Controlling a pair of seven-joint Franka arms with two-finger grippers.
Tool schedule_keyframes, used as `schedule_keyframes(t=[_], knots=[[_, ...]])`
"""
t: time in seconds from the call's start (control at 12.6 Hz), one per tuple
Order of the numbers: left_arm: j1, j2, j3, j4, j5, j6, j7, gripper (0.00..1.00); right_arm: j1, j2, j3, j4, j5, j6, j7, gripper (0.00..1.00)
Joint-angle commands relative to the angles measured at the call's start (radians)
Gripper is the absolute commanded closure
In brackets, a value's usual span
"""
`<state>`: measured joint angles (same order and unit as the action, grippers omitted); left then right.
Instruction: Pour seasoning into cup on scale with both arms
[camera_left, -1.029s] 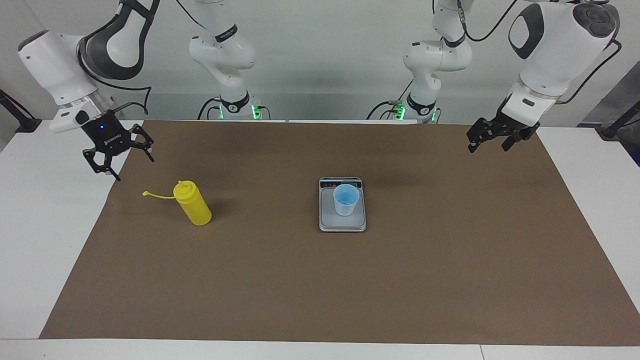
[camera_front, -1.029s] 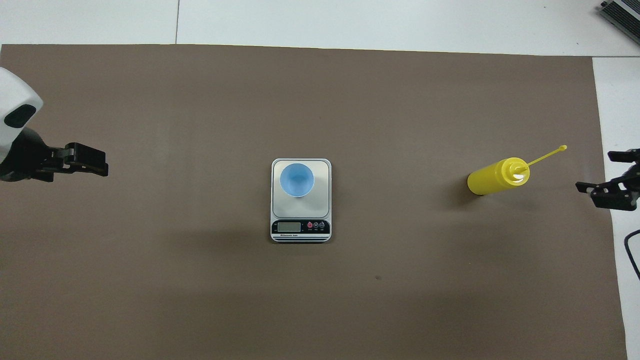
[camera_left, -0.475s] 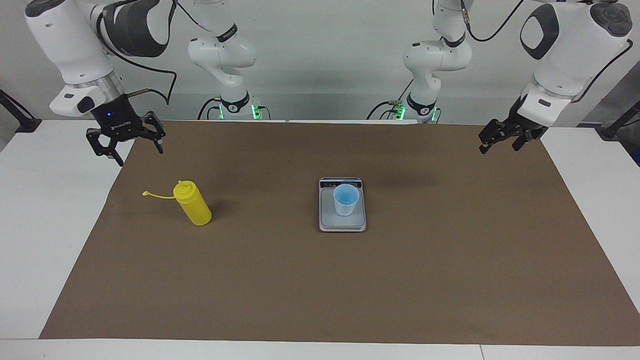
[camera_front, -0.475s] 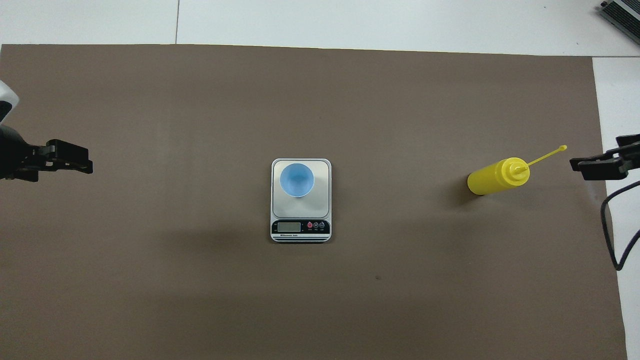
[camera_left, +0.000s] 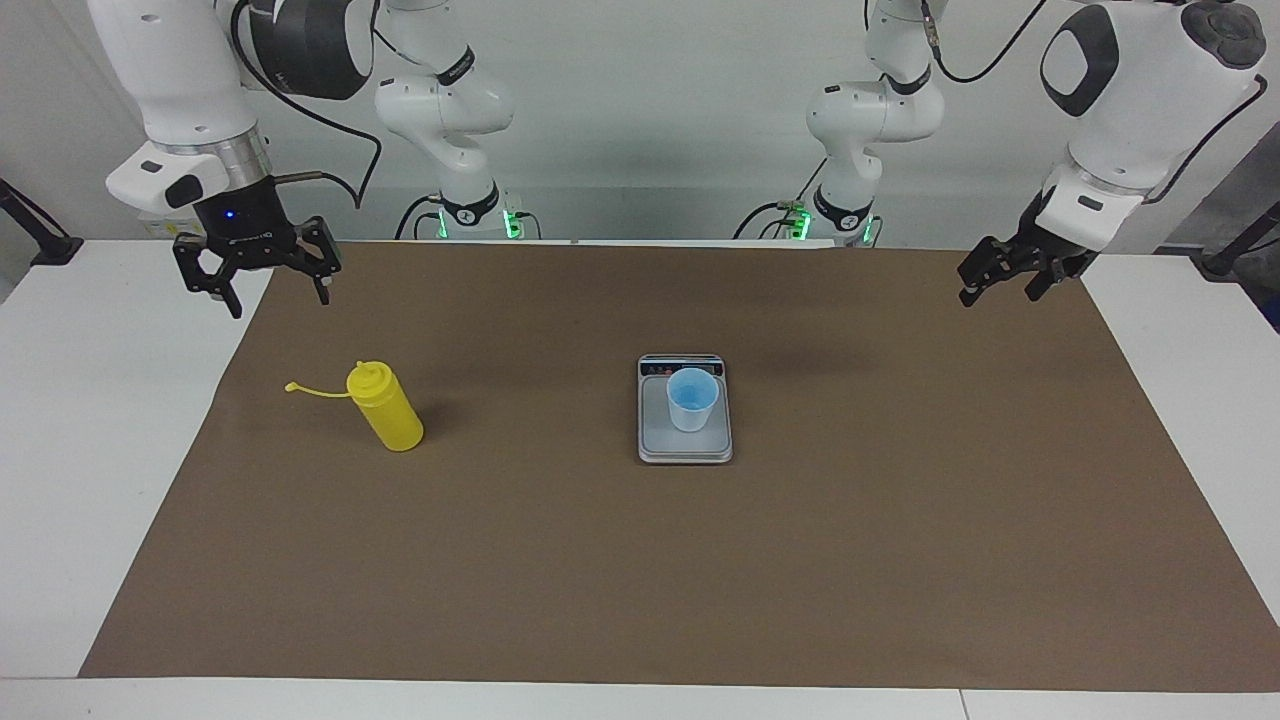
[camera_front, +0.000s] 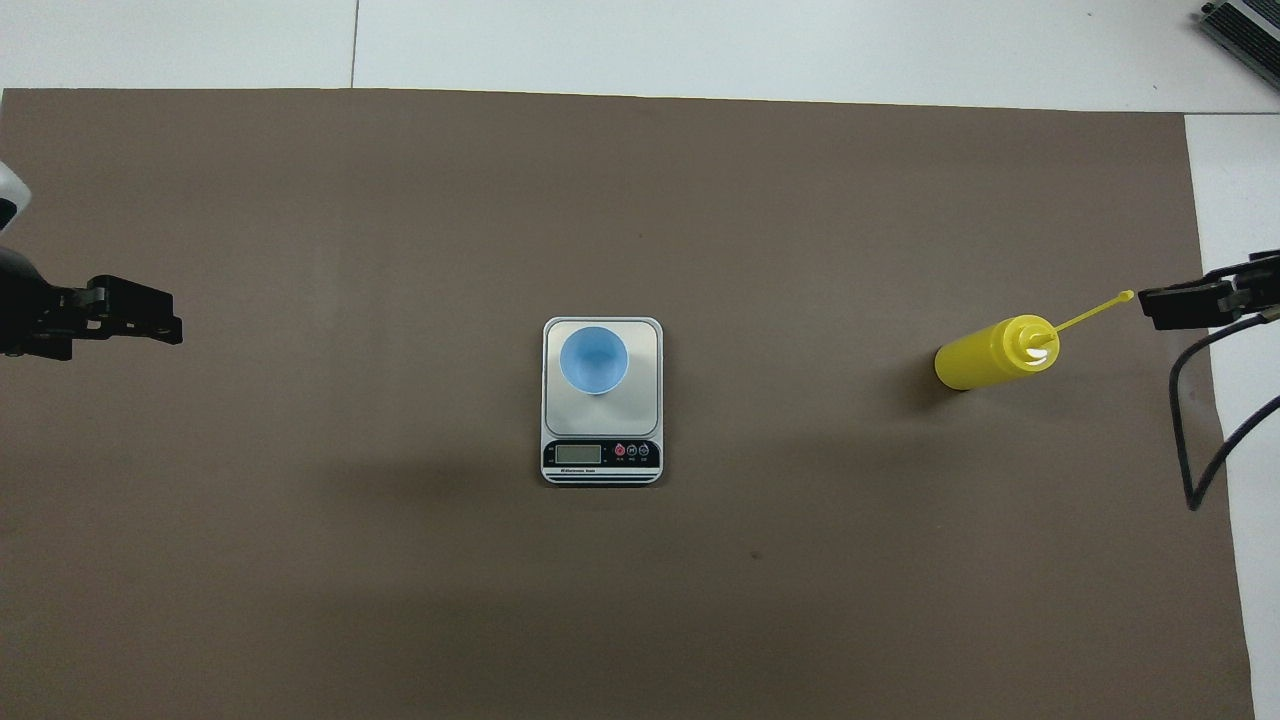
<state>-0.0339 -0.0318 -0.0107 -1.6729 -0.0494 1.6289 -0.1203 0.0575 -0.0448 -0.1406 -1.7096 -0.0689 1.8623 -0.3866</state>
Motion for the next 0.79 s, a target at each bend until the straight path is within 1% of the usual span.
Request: schedule_keyframes(t=[0.0,0.08,0.4,0.55,0.71], knots=[[0.009,0.024,-0.003,0.086,-0.001,-0.073,0.004,0.00,-0.007,0.010,0.007,0.016,-0.026,0.012,0.011,0.00],[0.009,0.029,-0.003,0.108,0.000,-0.080,0.002,0.00,-0.004,0.011,0.007,0.019,-0.026,0.014,0.012,0.00],[-0.004,0.020,-0.003,0.114,0.009,-0.066,0.002,0.00,-0.001,0.010,0.013,0.025,-0.017,-0.017,0.015,0.00],[-0.011,0.012,-0.015,0.114,0.065,-0.066,0.010,0.00,-0.002,0.013,0.022,0.044,-0.016,-0.029,0.090,0.00],[-0.009,0.001,-0.015,0.113,0.059,-0.066,0.016,0.00,-0.002,0.019,0.026,0.077,-0.016,-0.083,0.188,0.00]])
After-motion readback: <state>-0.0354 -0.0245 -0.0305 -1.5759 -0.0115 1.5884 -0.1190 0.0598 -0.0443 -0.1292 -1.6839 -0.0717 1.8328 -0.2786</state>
